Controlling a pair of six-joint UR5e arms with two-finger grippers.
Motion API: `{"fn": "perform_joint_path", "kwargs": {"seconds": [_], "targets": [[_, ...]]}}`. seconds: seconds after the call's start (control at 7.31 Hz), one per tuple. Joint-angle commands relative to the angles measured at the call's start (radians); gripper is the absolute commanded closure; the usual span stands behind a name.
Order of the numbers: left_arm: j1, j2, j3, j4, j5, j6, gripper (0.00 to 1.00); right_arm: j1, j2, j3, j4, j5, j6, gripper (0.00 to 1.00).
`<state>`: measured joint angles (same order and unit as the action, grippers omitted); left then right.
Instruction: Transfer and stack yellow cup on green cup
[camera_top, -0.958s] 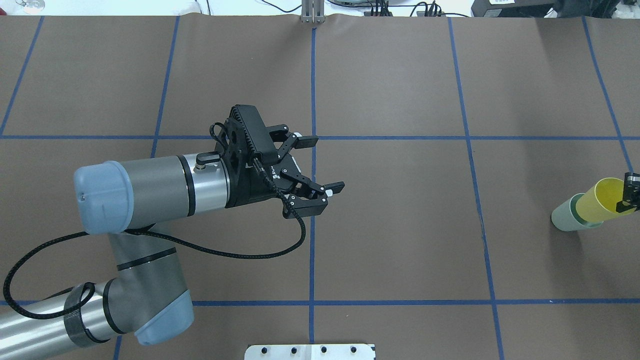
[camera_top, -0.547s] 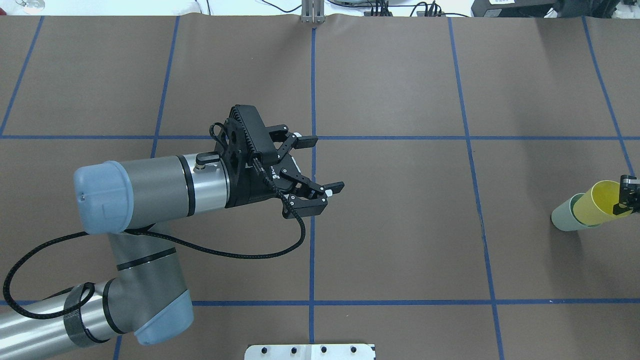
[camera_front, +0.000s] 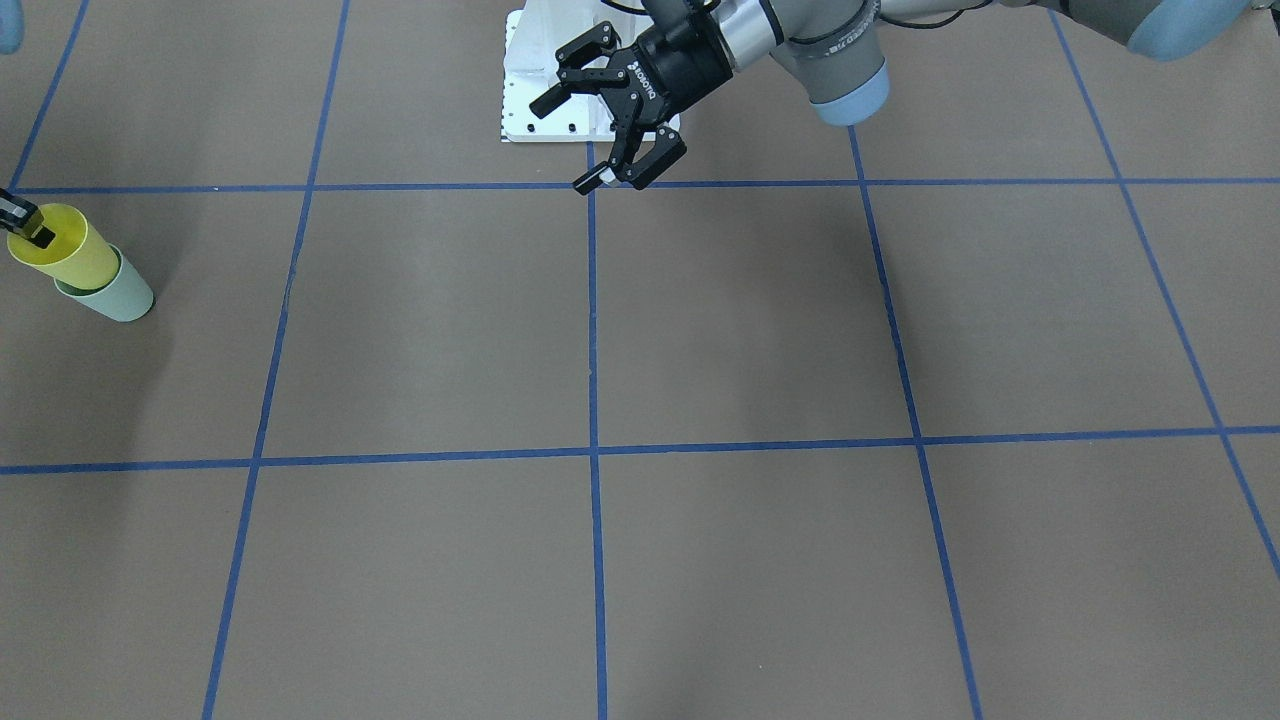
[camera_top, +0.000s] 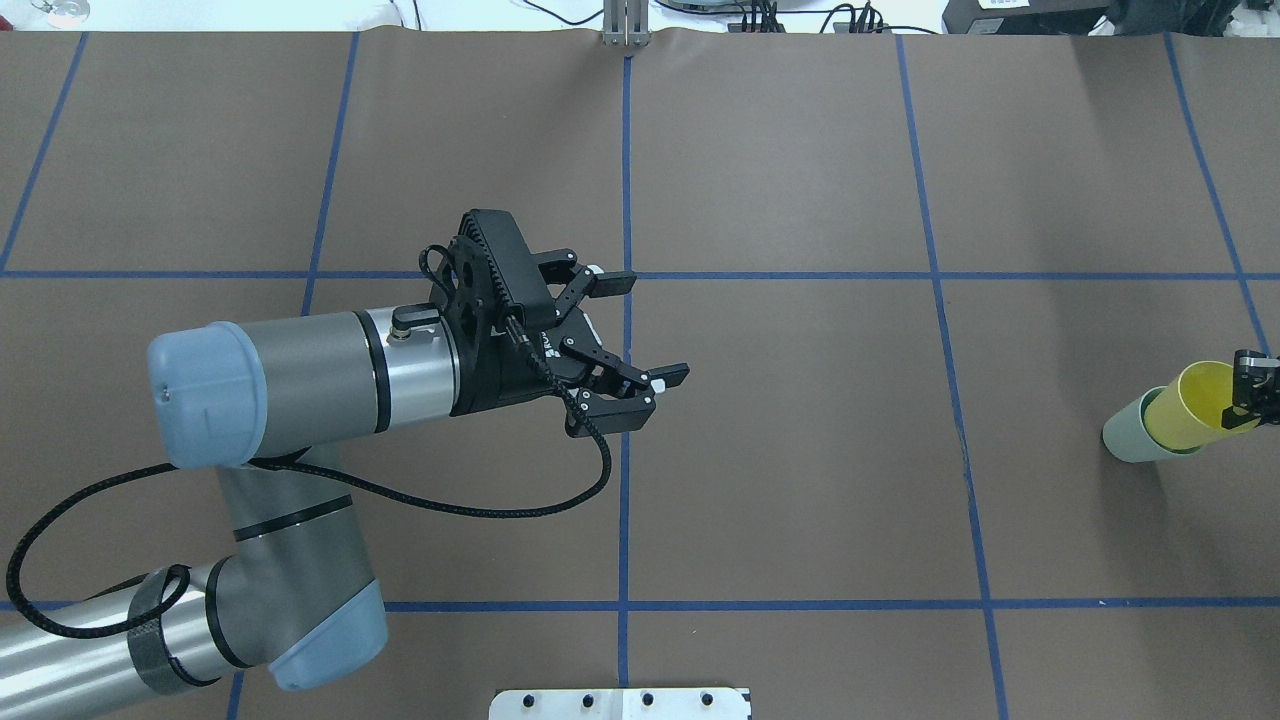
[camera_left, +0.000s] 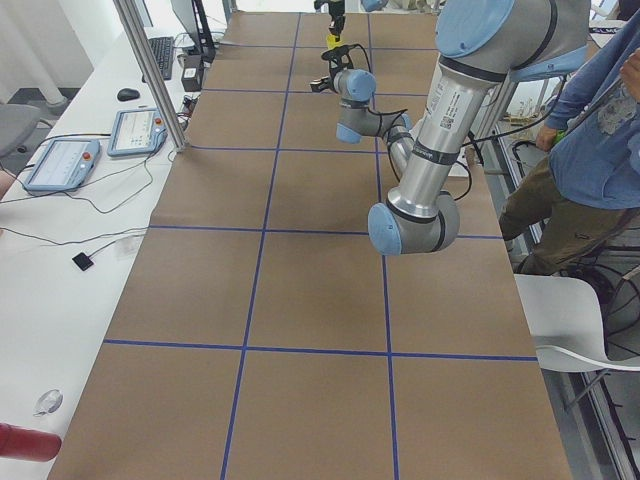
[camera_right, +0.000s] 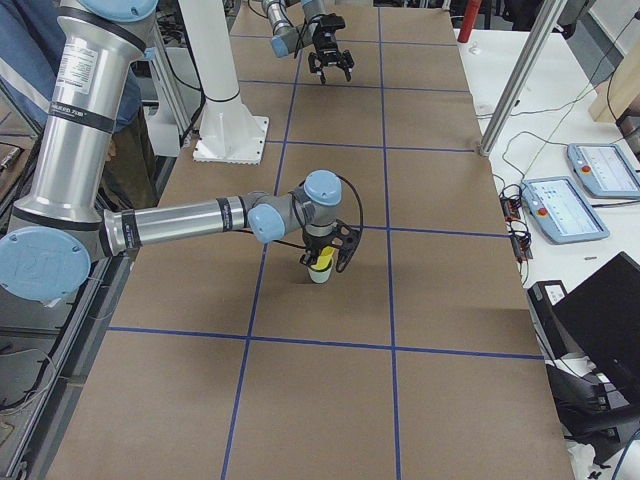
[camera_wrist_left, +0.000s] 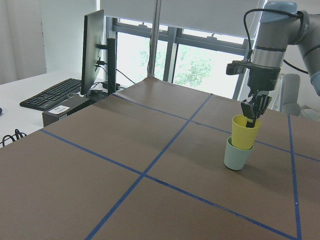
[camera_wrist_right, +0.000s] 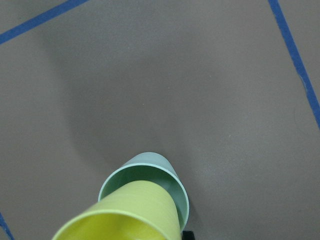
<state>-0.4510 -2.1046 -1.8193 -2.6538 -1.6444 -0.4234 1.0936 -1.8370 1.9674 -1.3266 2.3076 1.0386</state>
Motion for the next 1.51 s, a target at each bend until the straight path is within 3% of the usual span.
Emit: {"fn": "perform_joint_path", "kwargs": {"seconds": [0.0, 0.27, 0.41, 0.55, 0.82, 1.09, 1.23, 1.37], "targets": [[0.000, 0.000, 0.002, 0.000, 0.000, 0.000, 0.01, -0.003, 0.002, -0.005, 0.003, 0.001, 0.000, 0.00], [-0.012, -0.003, 0.009, 0.062, 0.012, 0.000, 0.01, 0.000, 0.021, 0.002, 0.003, -0.008, 0.000, 0.00], [-0.055, 0.009, 0.011, 0.151, 0.049, 0.000, 0.01, 0.029, 0.053, 0.005, 0.003, -0.008, -0.002, 0.00], [-0.102, 0.029, 0.006, 0.285, 0.105, -0.002, 0.01, 0.098, 0.070, 0.024, 0.003, -0.001, -0.023, 0.00], [-0.220, 0.032, 0.008, 0.655, 0.098, -0.064, 0.01, 0.189, 0.061, 0.044, -0.003, -0.002, -0.156, 0.00], [-0.373, 0.025, 0.003, 1.137, -0.068, -0.123, 0.01, 0.265, 0.070, -0.034, -0.011, -0.007, -0.408, 0.00], [-0.473, 0.025, -0.001, 1.261, -0.134, -0.059, 0.01, 0.288, 0.082, -0.092, -0.014, -0.005, -0.514, 0.00], [-0.605, 0.064, 0.023, 1.316, -0.275, 0.080, 0.01, 0.311, 0.135, -0.152, -0.037, -0.004, -0.560, 0.00]]}}
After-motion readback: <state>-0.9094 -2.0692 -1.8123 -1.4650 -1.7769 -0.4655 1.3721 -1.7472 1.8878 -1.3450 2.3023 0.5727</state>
